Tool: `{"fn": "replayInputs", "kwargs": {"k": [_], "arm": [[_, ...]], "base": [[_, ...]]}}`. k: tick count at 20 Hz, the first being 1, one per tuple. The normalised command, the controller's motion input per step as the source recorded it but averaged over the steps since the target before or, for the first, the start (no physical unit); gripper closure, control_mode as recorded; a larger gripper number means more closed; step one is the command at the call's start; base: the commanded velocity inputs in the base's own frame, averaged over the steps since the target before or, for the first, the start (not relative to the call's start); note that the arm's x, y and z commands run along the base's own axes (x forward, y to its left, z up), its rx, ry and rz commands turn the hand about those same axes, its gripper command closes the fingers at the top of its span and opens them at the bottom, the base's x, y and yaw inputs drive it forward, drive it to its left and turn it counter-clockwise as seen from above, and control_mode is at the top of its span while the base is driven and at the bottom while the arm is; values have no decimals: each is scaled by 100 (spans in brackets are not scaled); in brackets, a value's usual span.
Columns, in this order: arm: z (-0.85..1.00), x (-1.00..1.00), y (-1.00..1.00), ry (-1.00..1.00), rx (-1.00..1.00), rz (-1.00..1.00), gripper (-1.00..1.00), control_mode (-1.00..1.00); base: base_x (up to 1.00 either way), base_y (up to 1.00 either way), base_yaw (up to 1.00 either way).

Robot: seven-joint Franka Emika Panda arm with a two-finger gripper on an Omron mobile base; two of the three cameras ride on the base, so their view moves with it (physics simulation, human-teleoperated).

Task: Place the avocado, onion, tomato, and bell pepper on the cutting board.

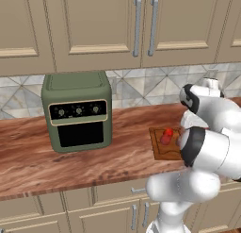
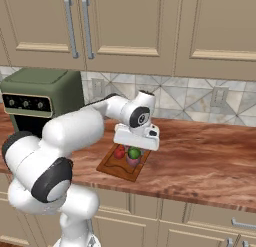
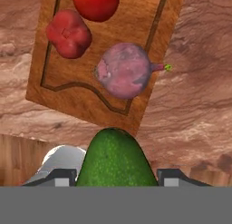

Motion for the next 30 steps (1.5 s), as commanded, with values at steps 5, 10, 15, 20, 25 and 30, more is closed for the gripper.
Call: {"fn": "replayInputs", "kwargs": {"k": [5, 10, 15, 20, 25, 30], "arm": [[4, -12, 97, -19, -2, 0, 100, -100], [0, 24, 60, -15, -1, 0, 100, -100], [-2, 28, 2, -4, 0, 0, 100, -100], [-10, 10, 0, 0, 0, 0, 100, -100], [-15, 0, 0, 0, 0, 0, 100, -100], [-19, 0, -8, 0, 0, 0, 100, -100]], "base": [[0, 0, 0], [0, 0, 0], [0, 0, 0], [0, 0, 0], [0, 0, 0], [0, 0, 0]]}}
